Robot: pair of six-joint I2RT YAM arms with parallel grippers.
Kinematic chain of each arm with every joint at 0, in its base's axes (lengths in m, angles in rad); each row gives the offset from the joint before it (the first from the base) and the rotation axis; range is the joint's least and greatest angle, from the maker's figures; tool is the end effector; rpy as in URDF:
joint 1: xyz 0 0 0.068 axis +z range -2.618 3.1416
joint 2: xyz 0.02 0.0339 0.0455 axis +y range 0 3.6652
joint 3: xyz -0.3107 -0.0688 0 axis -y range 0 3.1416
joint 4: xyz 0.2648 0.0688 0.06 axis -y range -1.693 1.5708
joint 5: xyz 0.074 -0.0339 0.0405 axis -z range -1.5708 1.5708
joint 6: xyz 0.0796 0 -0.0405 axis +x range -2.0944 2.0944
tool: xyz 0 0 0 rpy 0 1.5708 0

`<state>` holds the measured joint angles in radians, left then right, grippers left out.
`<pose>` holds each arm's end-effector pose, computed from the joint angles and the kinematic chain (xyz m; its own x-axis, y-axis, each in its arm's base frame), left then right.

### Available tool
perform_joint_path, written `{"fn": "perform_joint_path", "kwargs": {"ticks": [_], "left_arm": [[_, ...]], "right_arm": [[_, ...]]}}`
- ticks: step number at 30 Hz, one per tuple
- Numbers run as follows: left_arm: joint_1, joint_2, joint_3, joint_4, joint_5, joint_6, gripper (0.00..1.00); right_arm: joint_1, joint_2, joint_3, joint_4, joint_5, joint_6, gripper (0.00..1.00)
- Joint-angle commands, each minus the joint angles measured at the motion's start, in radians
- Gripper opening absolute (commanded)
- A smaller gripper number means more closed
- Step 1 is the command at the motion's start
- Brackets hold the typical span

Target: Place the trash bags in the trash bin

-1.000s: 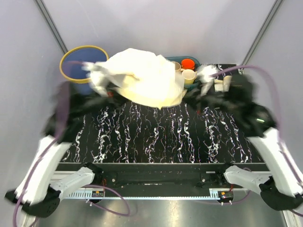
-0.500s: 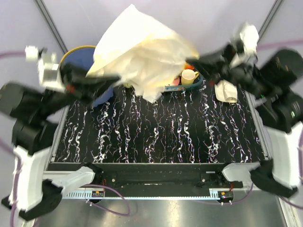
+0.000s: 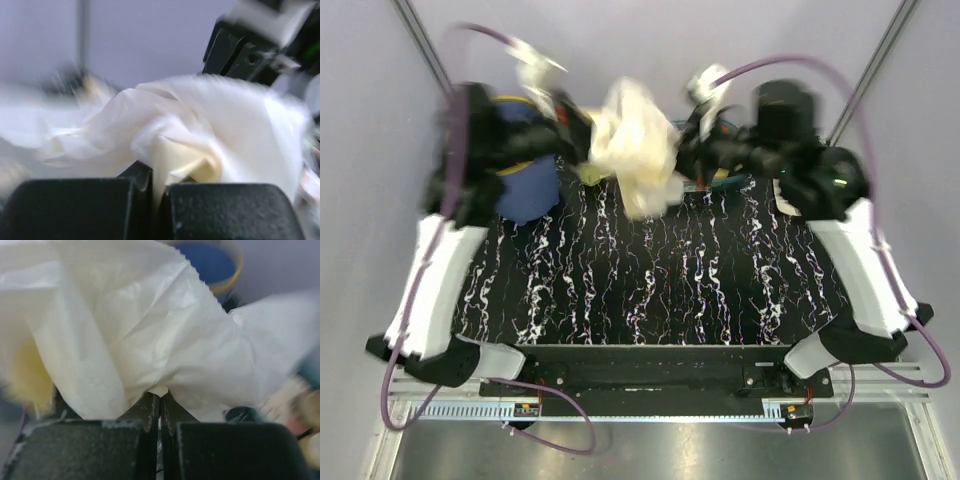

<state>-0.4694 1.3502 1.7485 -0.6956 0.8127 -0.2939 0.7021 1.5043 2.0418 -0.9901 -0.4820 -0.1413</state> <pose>0.2377 -0.1854 0.5370 -0.5195 0.0402 -0.8535 0.8146 0.3247 -0.4806 0.2251 0.2388 0.5474 -0.2051 -0.3370 -0.9189 -0.9287 0.3634 0.0740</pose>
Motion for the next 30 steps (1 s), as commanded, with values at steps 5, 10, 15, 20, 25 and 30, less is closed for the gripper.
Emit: {"fn": "perform_joint_path", "kwargs": {"ticks": [5,10,15,20,25,30], "left_arm": [[0.017,-0.081,-0.237,0.132,-0.147,-0.047,0.00],[-0.092,-0.101,-0.736,-0.107,-0.083,0.203,0.00],[-0.068,-0.321,-0.500,0.008,0.158,0.162,0.00],[0.166,-0.085,0.075,0.224,0.357,-0.300,0.00],[0.278,-0.083,-0.111,0.573,0.246,-0.532,0.00],[0.219,-0.152,-0.690,0.121,0.016,-0.027,0.00]], "right_arm": [[-0.090,-0.160,-0.383,0.203,0.254,-0.087,0.00],[-0.075,-0.232,-0.768,-0.019,-0.074,-0.164,0.00],[-0.075,-0.418,-0.550,0.059,-0.194,-0.051,0.00],[-0.137,-0.215,0.035,0.066,-0.016,-0.009,0.00],[-0.243,-0.200,-0.042,0.143,0.071,-0.041,0.00],[-0.245,-0.260,-0.680,0.130,0.074,-0.167,0.00]]}}
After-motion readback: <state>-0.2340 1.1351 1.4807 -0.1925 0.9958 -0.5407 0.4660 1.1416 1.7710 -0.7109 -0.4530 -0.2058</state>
